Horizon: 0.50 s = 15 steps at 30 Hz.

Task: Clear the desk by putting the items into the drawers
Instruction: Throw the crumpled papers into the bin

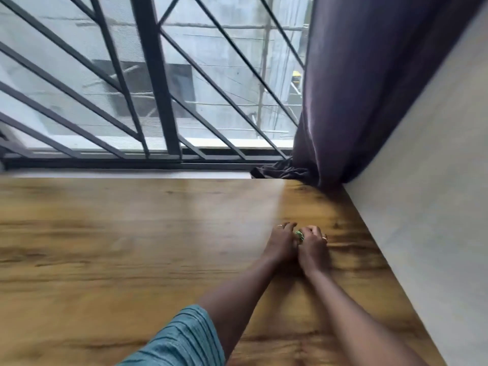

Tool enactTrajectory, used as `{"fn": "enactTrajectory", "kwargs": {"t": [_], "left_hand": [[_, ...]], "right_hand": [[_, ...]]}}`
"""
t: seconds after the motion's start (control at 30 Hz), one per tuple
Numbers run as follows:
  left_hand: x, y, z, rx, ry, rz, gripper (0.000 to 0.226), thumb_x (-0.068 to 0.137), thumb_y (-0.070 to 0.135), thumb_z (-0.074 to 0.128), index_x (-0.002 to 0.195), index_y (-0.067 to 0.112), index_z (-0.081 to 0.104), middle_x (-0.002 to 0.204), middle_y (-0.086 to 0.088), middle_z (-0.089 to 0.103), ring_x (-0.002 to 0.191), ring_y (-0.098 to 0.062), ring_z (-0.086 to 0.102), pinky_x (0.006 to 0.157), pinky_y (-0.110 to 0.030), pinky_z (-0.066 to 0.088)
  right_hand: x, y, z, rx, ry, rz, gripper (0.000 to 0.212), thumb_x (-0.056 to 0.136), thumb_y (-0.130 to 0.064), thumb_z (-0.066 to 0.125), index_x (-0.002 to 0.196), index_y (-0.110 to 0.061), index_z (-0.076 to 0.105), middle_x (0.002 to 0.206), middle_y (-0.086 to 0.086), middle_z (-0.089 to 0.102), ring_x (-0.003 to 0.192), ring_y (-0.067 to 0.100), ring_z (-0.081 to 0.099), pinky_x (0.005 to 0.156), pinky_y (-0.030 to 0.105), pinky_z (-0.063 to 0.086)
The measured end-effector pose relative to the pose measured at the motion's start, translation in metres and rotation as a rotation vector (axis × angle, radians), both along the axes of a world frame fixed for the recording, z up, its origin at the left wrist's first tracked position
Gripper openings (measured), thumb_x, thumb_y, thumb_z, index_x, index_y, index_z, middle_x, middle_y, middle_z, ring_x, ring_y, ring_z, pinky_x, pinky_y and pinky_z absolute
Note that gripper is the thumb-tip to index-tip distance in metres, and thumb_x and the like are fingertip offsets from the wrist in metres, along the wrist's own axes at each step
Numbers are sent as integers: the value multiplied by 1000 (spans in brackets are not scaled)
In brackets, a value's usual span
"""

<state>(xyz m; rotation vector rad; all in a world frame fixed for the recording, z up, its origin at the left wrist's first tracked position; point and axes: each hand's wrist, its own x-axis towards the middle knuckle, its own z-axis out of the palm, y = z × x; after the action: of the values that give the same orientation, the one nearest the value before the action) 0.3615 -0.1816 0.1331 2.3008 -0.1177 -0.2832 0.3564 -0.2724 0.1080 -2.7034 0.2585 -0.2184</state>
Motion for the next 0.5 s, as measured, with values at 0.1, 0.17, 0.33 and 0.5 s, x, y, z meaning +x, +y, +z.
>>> {"fn": "enactTrajectory", "kwargs": {"t": [0.1,0.17,0.33,0.5], "left_hand": [[-1,33,3,-66,-18,171,53,83,0,47,136,2,46,137,-18,49,129,-28,44,108,-25,30],[-9,61,4,-86,-27,271,54,80,-2,48,134,4,49,134,-17,52,127,-26,47,105,-23,32],[-46,138,10,-72,-93,505,49,85,-1,49,133,9,50,133,-12,53,125,-24,48,106,-25,33],[-105,220,16,-77,-161,736,47,88,4,47,133,12,52,132,-11,57,124,-25,51,105,-28,38]], "right_hand": [[7,36,2,133,-89,171,29,85,-6,58,114,-4,64,116,18,60,107,37,55,93,38,40],[7,65,5,200,-127,296,37,76,6,60,112,1,64,111,21,64,103,38,59,93,41,43],[-12,147,10,298,-149,527,47,74,15,55,119,2,59,112,21,64,104,39,57,89,40,46],[-62,241,16,290,-130,759,38,84,7,54,122,1,54,108,21,63,101,38,57,87,40,45]]}}
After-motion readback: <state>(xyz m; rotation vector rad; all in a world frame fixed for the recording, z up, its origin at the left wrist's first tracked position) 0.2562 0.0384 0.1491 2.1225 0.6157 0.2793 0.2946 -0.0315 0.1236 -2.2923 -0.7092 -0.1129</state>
